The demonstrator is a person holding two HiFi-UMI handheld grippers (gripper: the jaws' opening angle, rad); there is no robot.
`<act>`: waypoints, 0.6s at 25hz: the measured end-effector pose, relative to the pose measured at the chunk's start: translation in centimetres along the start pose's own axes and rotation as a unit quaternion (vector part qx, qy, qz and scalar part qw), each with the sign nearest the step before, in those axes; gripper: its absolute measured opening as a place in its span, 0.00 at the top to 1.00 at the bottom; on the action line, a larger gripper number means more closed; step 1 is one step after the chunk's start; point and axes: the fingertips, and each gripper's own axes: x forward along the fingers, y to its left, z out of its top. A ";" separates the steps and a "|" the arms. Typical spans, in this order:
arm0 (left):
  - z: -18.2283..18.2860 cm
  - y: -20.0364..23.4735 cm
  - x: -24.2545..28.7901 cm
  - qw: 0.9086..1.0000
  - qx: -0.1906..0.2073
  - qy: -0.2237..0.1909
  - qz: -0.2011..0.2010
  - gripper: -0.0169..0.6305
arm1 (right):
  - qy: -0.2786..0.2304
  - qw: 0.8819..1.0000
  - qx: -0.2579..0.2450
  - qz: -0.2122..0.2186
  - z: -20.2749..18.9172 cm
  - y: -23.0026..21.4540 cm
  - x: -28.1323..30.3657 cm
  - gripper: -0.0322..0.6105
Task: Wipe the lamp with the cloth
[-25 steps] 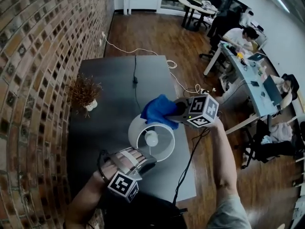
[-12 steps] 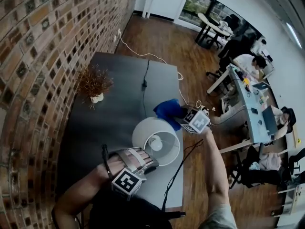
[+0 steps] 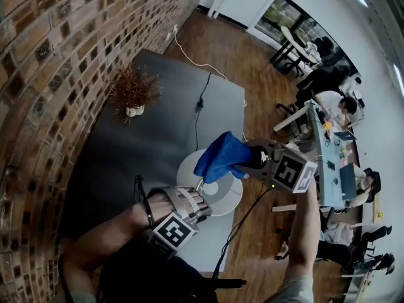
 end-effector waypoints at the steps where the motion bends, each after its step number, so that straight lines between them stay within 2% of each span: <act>1: 0.0 -0.1 0.0 1.000 0.000 0.000 -0.001 0.86 | 0.010 1.000 0.004 0.013 -0.8 0.2 1.3 0.80; 6: 0.5 -0.2 0.2 1.000 0.011 0.000 -0.006 0.88 | 0.058 0.997 0.045 0.039 -5.9 -1.4 6.7 0.80; 9: 0.6 -0.2 0.3 1.000 0.016 -0.001 -0.009 0.88 | 0.095 0.992 0.066 0.040 -9.7 -3.3 9.9 0.80; 15: 0.9 0.4 0.6 1.000 0.022 -0.002 -0.007 0.88 | 0.130 0.986 0.102 0.022 -13.6 -6.2 14.7 0.80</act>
